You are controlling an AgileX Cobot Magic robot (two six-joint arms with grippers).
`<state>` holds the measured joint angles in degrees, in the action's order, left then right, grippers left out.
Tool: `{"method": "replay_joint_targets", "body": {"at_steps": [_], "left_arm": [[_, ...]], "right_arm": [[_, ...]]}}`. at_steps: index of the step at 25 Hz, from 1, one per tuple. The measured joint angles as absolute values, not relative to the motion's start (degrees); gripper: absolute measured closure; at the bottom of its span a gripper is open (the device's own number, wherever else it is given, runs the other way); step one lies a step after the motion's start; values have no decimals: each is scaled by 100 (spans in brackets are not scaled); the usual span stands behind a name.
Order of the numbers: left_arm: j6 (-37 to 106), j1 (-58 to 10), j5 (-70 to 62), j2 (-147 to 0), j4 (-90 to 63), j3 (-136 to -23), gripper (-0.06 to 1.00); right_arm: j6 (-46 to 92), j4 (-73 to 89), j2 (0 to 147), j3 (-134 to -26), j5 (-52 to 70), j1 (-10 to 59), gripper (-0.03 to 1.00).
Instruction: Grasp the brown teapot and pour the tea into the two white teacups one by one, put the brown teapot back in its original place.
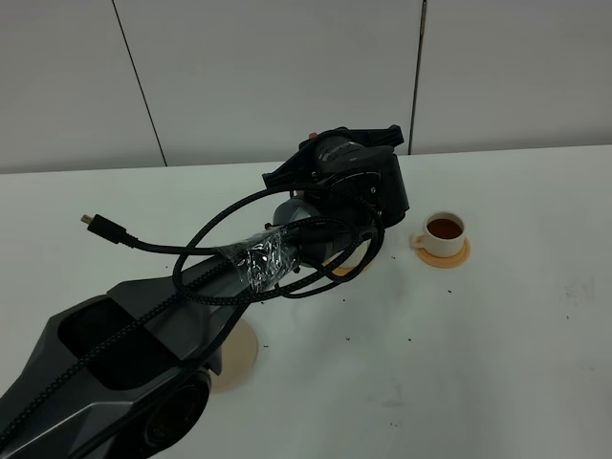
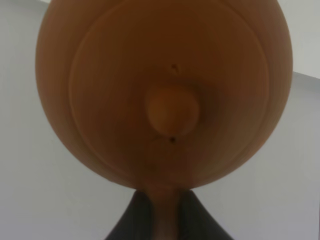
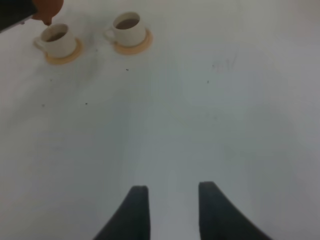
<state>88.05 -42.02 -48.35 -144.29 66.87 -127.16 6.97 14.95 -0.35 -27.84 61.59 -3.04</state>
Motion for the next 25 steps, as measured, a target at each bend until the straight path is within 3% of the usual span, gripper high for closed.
{"method": "replay_joint_targets", "body": {"at_steps": [25], "left_arm": [[8774, -4237, -4858, -14429, 6593, -12716, 77]], "right_arm": [[697, 1495, -35, -2784, 6159, -304, 73]]}}
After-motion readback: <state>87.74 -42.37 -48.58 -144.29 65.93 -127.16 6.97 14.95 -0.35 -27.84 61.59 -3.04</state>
